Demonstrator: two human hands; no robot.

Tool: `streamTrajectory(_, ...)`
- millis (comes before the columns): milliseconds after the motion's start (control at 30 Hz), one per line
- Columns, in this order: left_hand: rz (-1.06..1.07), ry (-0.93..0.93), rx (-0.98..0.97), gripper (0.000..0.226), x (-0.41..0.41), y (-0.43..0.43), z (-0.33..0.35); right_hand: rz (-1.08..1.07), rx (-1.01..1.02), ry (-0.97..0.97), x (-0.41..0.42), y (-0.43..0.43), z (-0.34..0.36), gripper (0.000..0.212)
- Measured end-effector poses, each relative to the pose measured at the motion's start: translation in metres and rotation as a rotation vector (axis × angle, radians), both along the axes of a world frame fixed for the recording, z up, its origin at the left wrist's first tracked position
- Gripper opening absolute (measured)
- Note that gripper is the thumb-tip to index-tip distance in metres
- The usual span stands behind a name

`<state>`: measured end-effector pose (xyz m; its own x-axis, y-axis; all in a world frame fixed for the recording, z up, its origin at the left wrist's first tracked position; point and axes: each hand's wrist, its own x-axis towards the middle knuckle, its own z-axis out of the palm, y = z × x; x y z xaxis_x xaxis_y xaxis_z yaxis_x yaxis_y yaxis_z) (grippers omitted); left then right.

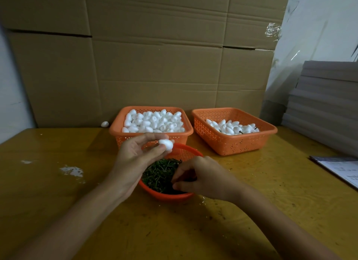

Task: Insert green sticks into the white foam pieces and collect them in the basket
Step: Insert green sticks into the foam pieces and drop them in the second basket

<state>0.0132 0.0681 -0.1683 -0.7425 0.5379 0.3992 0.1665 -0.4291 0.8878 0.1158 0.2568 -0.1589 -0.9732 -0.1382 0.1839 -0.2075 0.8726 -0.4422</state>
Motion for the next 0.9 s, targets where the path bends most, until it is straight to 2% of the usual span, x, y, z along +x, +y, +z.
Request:
streamTrajectory(167,0.004,0.051,-0.033,0.022,0.0014,-0.0017,0.0008,-0.006,-0.042,-0.023,-0.0008,0.0011,0.0022,0.009)
streamTrajectory(367,-0.022,0.056,-0.019,0.042,0.0012,-0.0020,0.0014,-0.028,-0.092,-0.018,-0.0018,0.0029,-0.0005,0.014)
streamTrajectory(467,-0.048,0.037,0.002,0.037,0.0009,-0.0015,-0.0005,-0.025,-0.110,-0.015,-0.0021,0.0028,-0.0017,0.017)
streamTrajectory(600,0.026,0.127,-0.063,0.031,0.0015,-0.0013,-0.0017,-0.014,-0.106,-0.013,-0.0021,0.0031,-0.0023,0.018)
streamTrajectory(900,0.099,0.218,-0.092,0.029,0.0048,0.0007,-0.0014,0.004,-0.092,-0.014,-0.0020,0.0048,-0.0001,0.010)
